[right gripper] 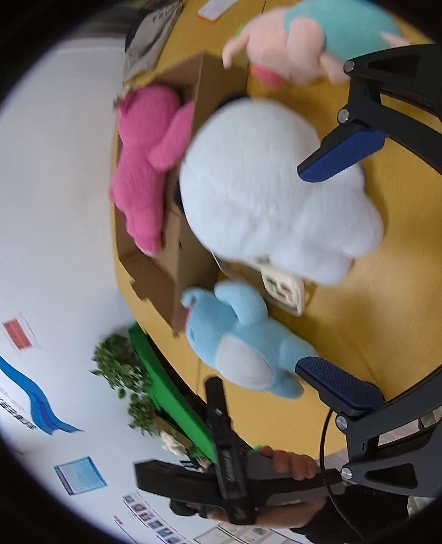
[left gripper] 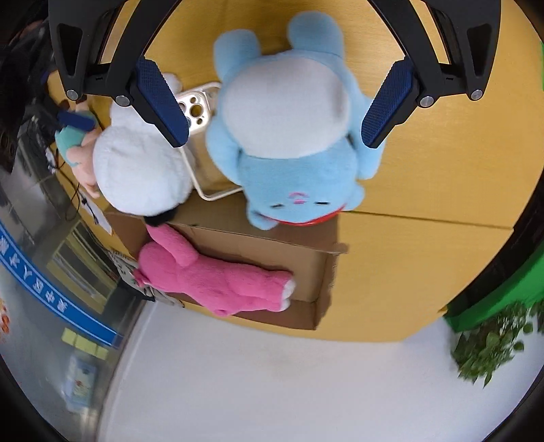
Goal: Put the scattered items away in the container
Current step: 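Move both grippers to the light blue plush cat with red headband, then close both grippers on the blue cat's body and lift it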
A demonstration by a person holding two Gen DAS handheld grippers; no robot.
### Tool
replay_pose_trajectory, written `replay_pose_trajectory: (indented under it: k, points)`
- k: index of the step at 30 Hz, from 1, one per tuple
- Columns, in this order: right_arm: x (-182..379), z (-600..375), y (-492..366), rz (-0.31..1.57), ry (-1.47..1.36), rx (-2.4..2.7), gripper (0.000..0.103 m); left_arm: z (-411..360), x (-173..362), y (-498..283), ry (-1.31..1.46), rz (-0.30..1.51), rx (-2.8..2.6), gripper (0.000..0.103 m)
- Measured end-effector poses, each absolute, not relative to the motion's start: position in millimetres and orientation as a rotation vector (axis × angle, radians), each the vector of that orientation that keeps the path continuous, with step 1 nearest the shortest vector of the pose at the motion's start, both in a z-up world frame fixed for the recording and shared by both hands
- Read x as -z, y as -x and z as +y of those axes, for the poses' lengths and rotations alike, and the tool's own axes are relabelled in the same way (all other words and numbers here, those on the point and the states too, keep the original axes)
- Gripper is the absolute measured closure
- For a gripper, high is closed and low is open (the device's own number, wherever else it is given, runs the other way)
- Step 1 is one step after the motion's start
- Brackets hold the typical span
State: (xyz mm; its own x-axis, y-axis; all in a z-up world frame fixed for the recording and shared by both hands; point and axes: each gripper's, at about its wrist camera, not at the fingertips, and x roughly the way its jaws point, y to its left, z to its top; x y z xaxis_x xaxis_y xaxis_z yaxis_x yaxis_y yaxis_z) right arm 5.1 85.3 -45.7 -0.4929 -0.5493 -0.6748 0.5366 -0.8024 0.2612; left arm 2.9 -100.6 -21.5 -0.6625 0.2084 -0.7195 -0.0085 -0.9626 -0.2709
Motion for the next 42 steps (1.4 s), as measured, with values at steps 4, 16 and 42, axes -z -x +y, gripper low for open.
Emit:
replay_pose_trajectory:
  k: [4, 16, 42]
  points:
    - [45.0, 32.7, -9.1, -0.008, -1.008, 2.155, 0.0, -128.4, 40.1, 20.0, 1.324, -0.387, -2.689, 0.0]
    - [101.7, -57.4, 34.9, 0.037, -1.218, 2.07, 0.01, -146.4, 91.2, 29.0, 1.385, -0.577, -2.376, 0.002]
    - [106.0, 2.8, 29.4, -0.456, -1.354, 2.19, 0.057, -203.8, 126.2, -3.0, 1.467, -0.758, -2.233, 0.057]
